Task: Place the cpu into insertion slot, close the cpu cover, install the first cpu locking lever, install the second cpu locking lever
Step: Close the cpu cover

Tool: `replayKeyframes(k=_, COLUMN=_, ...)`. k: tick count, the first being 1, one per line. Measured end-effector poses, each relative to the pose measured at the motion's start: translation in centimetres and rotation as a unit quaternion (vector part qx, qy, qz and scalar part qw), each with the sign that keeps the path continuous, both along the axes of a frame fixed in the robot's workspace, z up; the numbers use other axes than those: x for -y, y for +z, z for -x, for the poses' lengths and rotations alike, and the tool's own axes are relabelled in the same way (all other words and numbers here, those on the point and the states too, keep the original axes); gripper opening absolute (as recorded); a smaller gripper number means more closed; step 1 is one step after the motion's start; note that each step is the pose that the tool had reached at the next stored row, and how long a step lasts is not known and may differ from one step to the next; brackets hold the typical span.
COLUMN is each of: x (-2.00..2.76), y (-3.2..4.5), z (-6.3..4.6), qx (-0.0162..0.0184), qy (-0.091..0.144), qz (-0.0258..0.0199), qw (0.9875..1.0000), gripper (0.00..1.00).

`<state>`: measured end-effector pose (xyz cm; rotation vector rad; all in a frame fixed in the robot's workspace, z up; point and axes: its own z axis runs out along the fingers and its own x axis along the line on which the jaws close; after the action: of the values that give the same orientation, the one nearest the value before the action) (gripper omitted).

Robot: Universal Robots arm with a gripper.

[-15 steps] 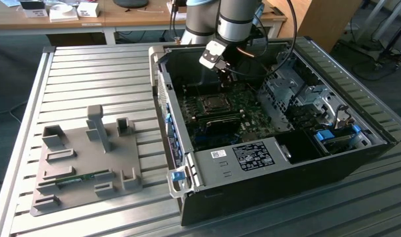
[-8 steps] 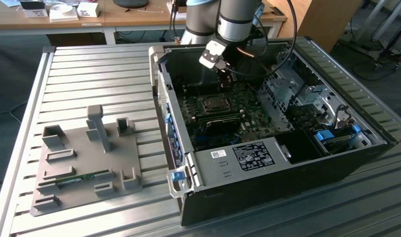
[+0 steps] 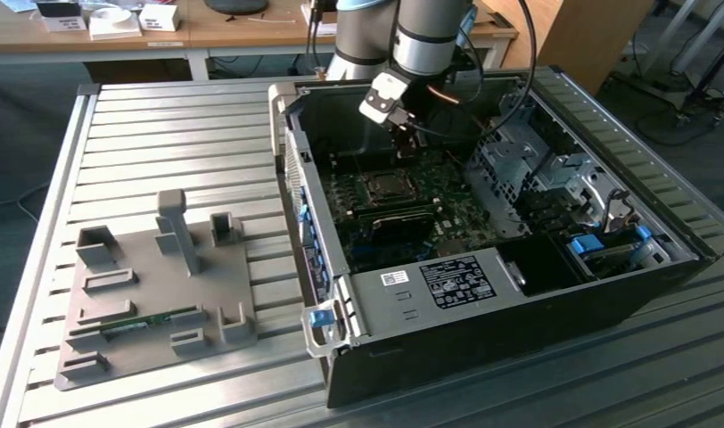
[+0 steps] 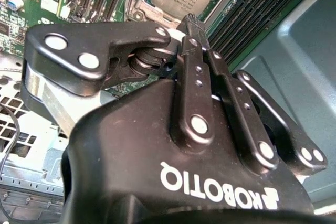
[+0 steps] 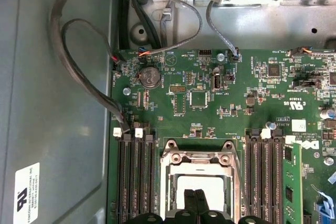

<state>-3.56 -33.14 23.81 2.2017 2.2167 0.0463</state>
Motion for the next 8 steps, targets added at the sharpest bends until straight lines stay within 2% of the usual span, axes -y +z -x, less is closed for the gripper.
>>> replayKeyframes(k=3, x=0.2, y=0.0, z=0.03, qx=0.0, qy=0.0, qz=0.0, qw=1.0, gripper=0.11)
replayKeyframes(k=8, x=0.84, y=-0.07, z=0.13, qx=0.0, qy=0.0, qz=-0.0003, qw=1.0, gripper=0.11)
